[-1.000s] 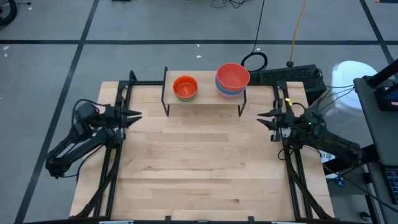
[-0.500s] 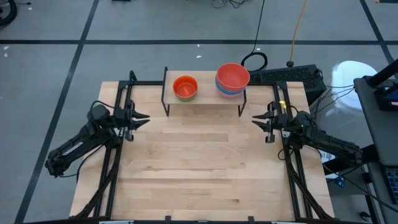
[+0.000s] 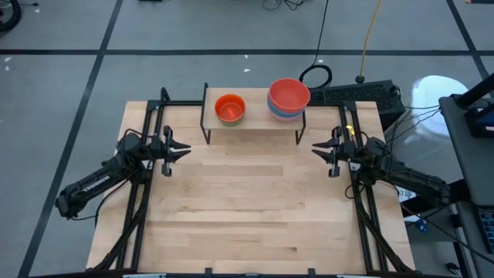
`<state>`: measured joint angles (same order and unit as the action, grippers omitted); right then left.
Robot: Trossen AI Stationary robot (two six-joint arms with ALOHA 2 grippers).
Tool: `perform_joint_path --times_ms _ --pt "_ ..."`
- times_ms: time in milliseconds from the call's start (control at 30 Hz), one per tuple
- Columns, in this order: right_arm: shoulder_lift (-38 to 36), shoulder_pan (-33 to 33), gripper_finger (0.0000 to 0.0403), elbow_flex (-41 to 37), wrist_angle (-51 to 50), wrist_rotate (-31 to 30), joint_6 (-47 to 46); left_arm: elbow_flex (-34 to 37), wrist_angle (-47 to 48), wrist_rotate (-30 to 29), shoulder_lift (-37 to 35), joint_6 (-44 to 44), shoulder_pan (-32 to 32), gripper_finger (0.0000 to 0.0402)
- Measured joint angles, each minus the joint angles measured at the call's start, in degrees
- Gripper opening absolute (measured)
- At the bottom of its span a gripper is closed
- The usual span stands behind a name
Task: Place and stack bowls onto a shelf
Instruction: Return to Home Position
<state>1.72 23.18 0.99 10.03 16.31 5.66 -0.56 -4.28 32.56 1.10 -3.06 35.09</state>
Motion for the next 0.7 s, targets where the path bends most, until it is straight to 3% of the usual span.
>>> perform_joint_path --times_ms 700 --pt "1.69 -0.02 0.0077 -0.13 -6.35 -0.01 5.98 -0.02 0.25 -0.04 6.51 5.78 0.00 0.0081"
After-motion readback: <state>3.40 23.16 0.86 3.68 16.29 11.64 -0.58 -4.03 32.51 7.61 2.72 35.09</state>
